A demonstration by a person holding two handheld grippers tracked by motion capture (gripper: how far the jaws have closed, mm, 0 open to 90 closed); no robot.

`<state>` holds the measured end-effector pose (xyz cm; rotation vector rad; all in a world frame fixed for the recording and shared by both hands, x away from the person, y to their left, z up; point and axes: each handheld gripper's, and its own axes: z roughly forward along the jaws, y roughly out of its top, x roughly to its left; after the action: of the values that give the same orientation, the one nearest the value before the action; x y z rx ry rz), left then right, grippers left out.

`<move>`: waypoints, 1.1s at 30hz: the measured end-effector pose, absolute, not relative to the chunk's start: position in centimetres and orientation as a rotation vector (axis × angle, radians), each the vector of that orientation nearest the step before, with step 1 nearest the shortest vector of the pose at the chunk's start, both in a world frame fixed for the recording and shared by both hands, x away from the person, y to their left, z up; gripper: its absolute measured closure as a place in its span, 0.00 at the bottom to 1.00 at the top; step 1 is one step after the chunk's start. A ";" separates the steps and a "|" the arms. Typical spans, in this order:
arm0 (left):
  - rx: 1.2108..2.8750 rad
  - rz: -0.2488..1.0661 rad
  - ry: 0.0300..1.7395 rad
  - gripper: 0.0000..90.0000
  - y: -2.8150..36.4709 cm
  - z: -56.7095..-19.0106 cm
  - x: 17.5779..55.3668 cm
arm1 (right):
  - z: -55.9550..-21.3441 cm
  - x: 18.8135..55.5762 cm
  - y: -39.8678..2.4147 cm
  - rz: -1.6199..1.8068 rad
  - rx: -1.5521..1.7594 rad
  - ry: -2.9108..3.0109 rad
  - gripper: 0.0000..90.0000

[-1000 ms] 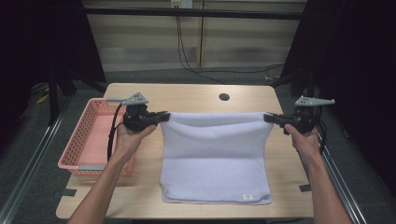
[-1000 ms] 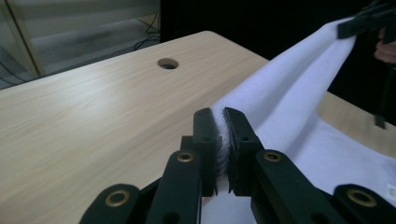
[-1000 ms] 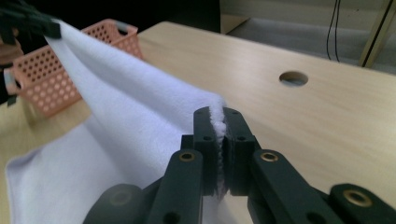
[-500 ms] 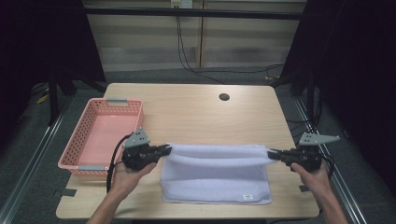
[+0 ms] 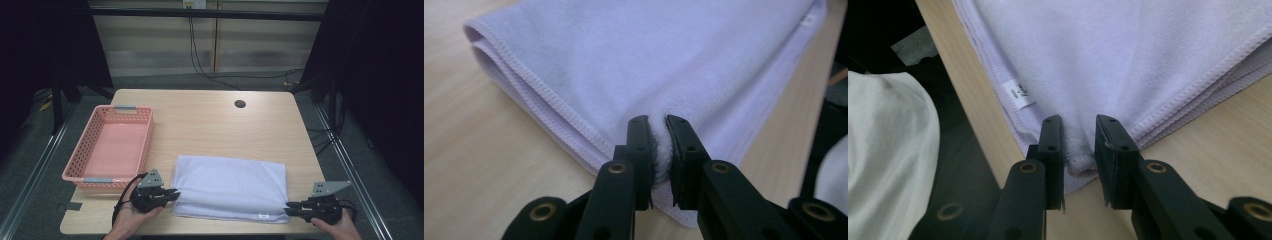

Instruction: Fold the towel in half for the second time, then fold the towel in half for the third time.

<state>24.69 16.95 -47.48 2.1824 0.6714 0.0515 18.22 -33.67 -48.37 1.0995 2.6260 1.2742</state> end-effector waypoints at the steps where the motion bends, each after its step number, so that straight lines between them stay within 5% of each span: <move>1: 2.177 0.033 0.663 0.90 17.2 -47.5 24.4 | -48.4 17.9 -33.7 1.281 1.098 2.622 0.83; 9: 2.069 -0.017 0.649 0.65 19.6 -46.3 23.7 | -46.7 16.6 -33.7 1.348 1.108 2.564 0.73; 18: 2.191 -0.047 0.698 0.69 15.3 -47.9 28.2 | -47.2 18.6 -28.0 1.305 1.136 2.512 0.71; 27: 2.215 -0.030 0.691 0.61 14.7 -49.5 28.1 | -49.1 21.2 -24.4 1.208 1.158 2.615 0.50; 33: 2.176 -0.051 0.700 0.61 14.6 -49.8 28.4 | -49.1 21.3 -25.2 1.141 1.155 2.603 0.63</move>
<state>28.42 14.57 -49.80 2.1762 0.6998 -0.0512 21.32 -25.17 -49.14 1.1549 2.6030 1.1410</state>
